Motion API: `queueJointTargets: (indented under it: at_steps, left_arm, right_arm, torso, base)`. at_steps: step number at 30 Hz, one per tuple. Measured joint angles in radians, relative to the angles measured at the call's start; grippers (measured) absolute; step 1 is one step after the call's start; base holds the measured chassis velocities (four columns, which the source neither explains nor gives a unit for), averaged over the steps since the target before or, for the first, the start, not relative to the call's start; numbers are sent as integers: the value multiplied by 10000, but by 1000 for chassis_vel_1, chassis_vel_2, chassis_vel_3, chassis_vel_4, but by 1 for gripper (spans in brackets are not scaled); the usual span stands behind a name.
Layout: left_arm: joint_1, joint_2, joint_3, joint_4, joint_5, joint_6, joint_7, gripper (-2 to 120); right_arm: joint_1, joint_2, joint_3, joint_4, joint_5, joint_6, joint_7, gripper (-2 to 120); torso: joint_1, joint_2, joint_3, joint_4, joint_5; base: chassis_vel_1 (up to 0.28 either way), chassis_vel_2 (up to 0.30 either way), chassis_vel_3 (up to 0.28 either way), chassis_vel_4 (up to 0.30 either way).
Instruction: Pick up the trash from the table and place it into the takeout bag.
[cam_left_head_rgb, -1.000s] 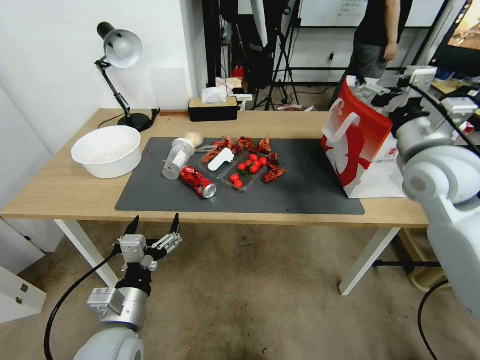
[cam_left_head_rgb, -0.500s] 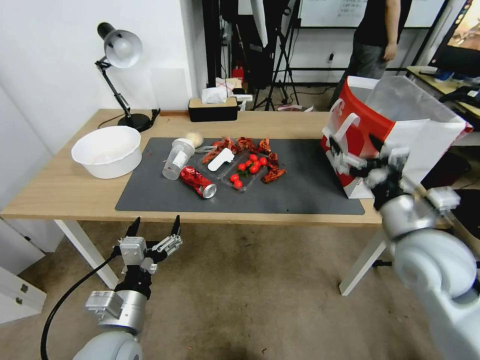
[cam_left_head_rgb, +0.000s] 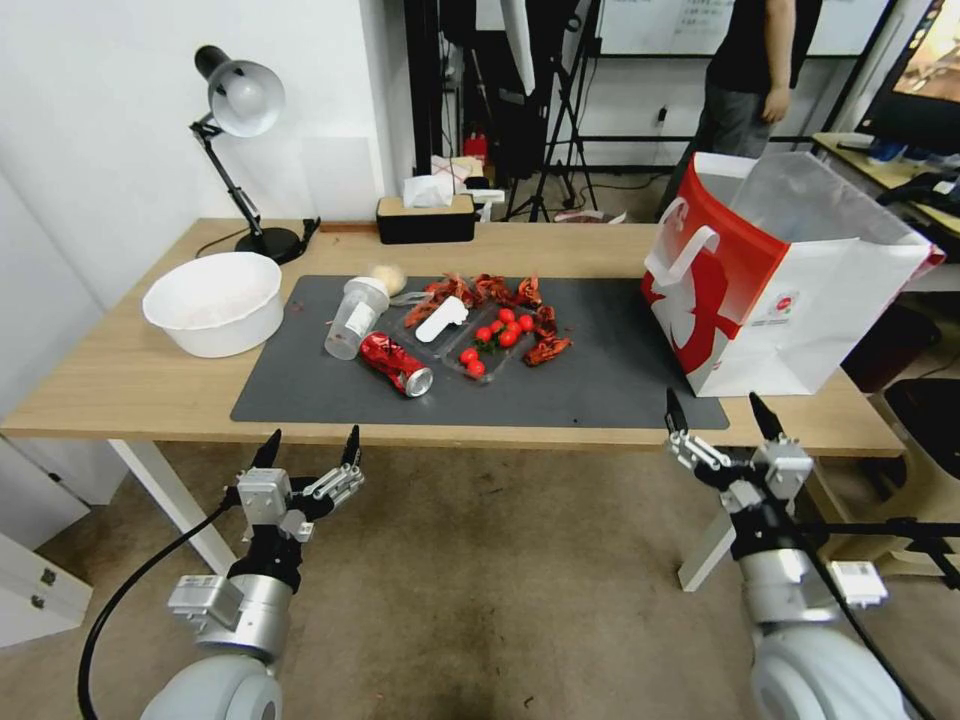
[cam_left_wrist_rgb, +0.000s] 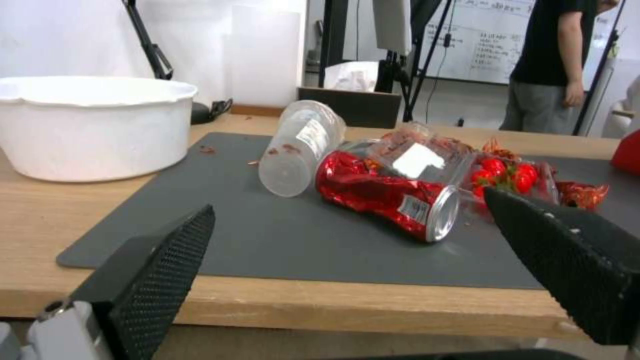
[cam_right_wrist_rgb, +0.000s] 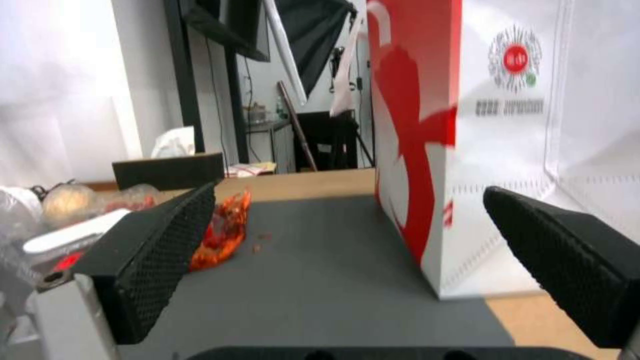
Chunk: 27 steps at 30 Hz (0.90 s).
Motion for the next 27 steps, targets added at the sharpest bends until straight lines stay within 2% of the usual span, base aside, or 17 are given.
queueJointTargets:
  at_steps: [10, 27]
  left_arm:
    - [-199, 81, -56, 100, -128, -29, 76, 100]
    - [-70, 59, -39, -76, -136, -47, 25, 100]
  right_arm:
    - [-435, 532, -385, -769, -484, 729, -206, 100]
    - [-450, 733, -641, -830, -713, 706, -282, 100]
  torso:
    - [2, 0, 0, 0, 1]
    - [2, 0, 0, 1, 2]
  base:
    - [0, 0, 0, 0]
    - [0, 0, 0, 0]
